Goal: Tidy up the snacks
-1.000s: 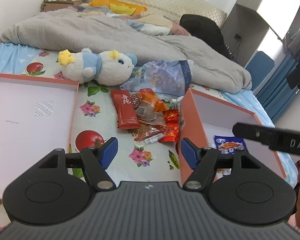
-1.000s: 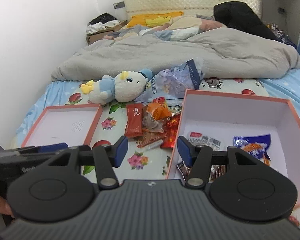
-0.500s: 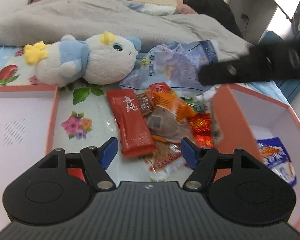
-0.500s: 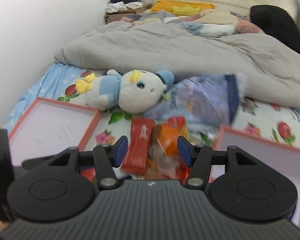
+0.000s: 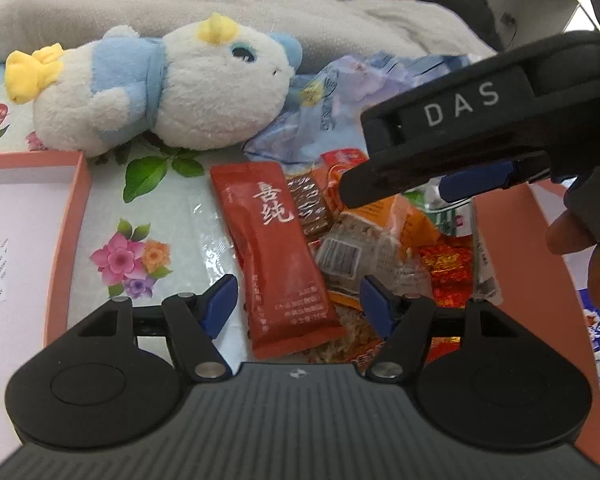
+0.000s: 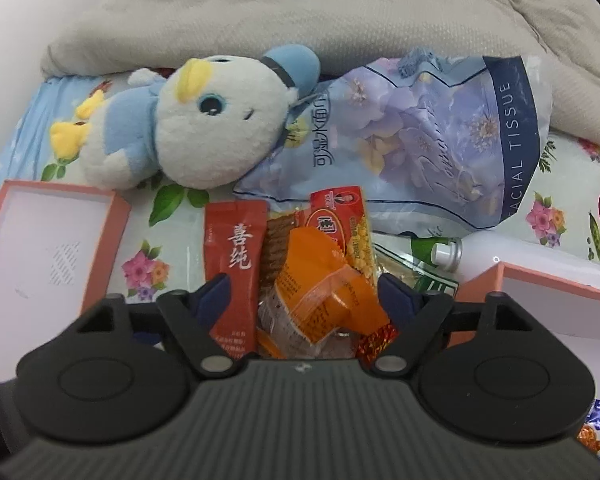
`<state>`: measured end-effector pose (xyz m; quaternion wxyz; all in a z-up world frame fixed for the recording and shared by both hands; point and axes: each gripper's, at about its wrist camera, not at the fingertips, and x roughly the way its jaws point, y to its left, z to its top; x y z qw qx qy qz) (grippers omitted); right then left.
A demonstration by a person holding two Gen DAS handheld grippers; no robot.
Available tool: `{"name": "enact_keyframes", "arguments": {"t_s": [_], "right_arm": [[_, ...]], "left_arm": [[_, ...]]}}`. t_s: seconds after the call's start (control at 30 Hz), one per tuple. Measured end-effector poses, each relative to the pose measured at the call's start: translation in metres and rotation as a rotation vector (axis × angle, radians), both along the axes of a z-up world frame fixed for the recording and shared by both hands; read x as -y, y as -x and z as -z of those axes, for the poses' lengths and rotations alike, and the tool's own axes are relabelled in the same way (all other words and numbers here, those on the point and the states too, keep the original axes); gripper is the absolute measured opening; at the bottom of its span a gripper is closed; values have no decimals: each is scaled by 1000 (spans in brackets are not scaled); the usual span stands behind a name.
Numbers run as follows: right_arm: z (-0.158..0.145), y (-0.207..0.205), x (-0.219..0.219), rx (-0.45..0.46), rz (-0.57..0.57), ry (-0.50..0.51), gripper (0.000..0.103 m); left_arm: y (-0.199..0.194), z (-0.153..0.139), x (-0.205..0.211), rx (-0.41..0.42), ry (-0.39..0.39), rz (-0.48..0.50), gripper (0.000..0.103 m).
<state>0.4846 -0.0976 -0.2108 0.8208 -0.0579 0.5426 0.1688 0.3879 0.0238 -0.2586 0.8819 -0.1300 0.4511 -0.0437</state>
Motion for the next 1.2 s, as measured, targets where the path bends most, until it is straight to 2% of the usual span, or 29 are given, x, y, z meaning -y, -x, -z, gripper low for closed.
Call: {"name": "enact_keyframes", "arguments": {"t_s": [0.17, 0.27, 0.33, 0.4, 0.53, 0.57, 0.6, 0.63, 0.77, 0.83, 1.07, 1.2], "right_arm": [[9, -9, -11, 9, -22, 76, 82], [19, -13, -16, -16, -29, 100, 82], [27, -14, -17, -22, -39, 131, 82], [33, -11, -18, -28, -58, 153, 81], [37, -4, -18, -24, -57, 170, 78], [36, -3, -17, -18, -52, 164, 76], [36, -2, -16, -14, -51, 155, 67], [36, 0, -14, -11, -54, 139, 64], [33, 18, -14, 41, -49, 142, 62], [31, 28, -14, 60, -57, 141, 62], [23, 79, -4, 71, -40, 100, 62], [20, 115, -4, 92, -35, 82, 62]], "left_arm": [[-9, 15, -7, -101, 33, -30, 72], [-8, 15, -10, -86, 25, -54, 72], [-6, 14, -9, -84, 10, -63, 66], [-4, 14, -9, -85, 11, -62, 53], [2, 14, -7, -80, -21, -68, 37], [4, 14, -8, -79, -15, -75, 33], [6, 12, -10, -74, -7, -81, 28], [9, 11, -12, -66, -6, -83, 26], [25, 10, -12, -45, -14, -84, 18], [37, 9, -12, -39, -16, -87, 16], [88, 8, -16, -71, 47, -114, 14], [116, 5, -14, -72, 45, -96, 13]]}}
